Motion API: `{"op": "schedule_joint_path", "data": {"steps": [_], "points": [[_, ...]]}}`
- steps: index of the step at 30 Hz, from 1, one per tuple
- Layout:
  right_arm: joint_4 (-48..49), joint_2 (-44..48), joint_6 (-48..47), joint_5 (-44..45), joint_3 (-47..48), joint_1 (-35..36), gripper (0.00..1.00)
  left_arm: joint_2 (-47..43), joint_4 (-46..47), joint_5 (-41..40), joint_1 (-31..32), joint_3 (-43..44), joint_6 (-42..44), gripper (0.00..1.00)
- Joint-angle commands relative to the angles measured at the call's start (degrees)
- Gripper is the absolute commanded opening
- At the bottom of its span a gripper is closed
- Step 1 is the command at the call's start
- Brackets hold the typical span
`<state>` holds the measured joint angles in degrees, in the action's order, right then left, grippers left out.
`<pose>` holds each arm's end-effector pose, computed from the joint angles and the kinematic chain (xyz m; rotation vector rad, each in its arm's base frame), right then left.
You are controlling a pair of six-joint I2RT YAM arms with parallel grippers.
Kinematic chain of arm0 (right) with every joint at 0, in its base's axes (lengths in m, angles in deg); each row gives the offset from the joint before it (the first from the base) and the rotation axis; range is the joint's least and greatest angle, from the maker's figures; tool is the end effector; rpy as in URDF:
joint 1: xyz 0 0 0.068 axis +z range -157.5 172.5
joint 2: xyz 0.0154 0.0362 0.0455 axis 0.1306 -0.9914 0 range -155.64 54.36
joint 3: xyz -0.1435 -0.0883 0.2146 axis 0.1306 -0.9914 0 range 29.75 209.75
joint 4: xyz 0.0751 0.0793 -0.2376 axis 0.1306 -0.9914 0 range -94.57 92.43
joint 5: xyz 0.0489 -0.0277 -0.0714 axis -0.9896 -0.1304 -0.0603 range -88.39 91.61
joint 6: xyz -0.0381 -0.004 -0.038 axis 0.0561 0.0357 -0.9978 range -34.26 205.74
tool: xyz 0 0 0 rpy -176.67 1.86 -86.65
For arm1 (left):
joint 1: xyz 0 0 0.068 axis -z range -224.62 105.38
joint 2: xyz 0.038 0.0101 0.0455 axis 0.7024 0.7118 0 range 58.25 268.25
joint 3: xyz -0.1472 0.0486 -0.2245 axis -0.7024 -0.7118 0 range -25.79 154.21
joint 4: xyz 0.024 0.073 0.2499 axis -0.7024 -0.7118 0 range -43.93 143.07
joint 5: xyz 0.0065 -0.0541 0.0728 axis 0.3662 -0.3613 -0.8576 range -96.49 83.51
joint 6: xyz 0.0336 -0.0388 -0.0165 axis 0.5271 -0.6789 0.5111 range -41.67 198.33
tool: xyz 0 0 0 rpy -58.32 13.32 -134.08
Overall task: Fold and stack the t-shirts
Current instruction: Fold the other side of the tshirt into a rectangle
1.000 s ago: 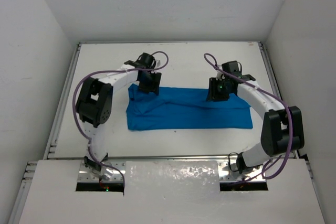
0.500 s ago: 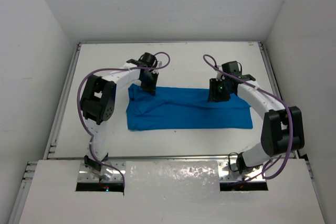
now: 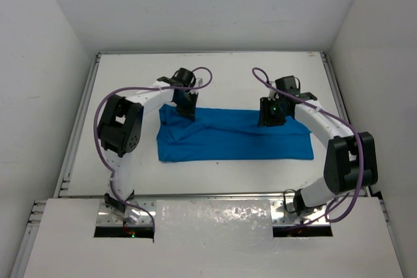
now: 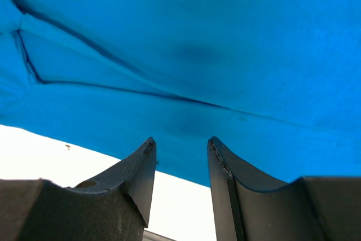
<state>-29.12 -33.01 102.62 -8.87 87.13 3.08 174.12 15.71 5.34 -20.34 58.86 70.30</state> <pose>0.2957 0.0619 0.2109 0.0847 2.6736 0.3992 0.3757 -0.1775 0.1740 0.4514 2.7731 -0.4271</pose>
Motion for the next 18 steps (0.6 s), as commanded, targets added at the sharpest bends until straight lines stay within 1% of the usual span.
{"op": "schedule_joint_path", "data": {"steps": [1,4,5,7,9,10,11,12,13,14,15,18], "points": [[0.7,1.41,-0.36,0.9,0.97,-0.22,0.4,-7.58,2.29,1.0,2.35,-2.02,-0.58,0.0],[0.18,1.5,-0.71,1.25,1.15,-0.39,0.4,-13.03,4.39,2.57,4.46,-7.54,-1.45,0.0],[0.17,1.33,-0.8,1.25,1.15,-0.39,0.4,-14.61,5.1,3.1,5.43,-11.13,-1.81,0.0],[0.26,1.07,-0.62,1.08,1.24,-0.39,0.4,-19.36,6.68,3.54,6.75,-15.01,-2.6,0.0],[0.52,0.89,-0.36,0.81,1.15,-0.31,0.4,-23.91,7.74,2.15,9.03,-20.81,-3.04,0.0],[0.7,0.89,-0.19,0.55,1.06,-0.39,0.4,-25.16,8.01,1.88,9.73,-22.66,-3.82,0.0],[0.79,0.54,-0.1,0.46,1.06,-0.48,0.4,-27.09,8.18,1.88,10.61,-26.51,-4.27,0.0],[0.79,0.36,0.08,0.37,1.06,-0.4,0.41,-27.8,8.88,3.01,10.71,-28.46,-4.79,0.0],[0.96,0.27,0.25,-0.06,0.97,-0.39,0.4,-28.24,8.89,3.1,10.71,-31.18,-5.58,0.02],[1.23,0.27,0.6,-0.24,0.89,-0.39,0.4,-29.2,8.8,2.93,10.71,-32.07,-5.76,0.1],[1.49,0.36,0.69,-0.33,0.8,-0.31,0.4,-29.91,8.1,1.36,10.71,-32.6,-5.85,0.24],[1.75,0.19,0.87,-0.77,0.97,-0.48,0.41,-33.25,6.0,-2.15,10.71,-31.04,-5.59,0.3]]}}
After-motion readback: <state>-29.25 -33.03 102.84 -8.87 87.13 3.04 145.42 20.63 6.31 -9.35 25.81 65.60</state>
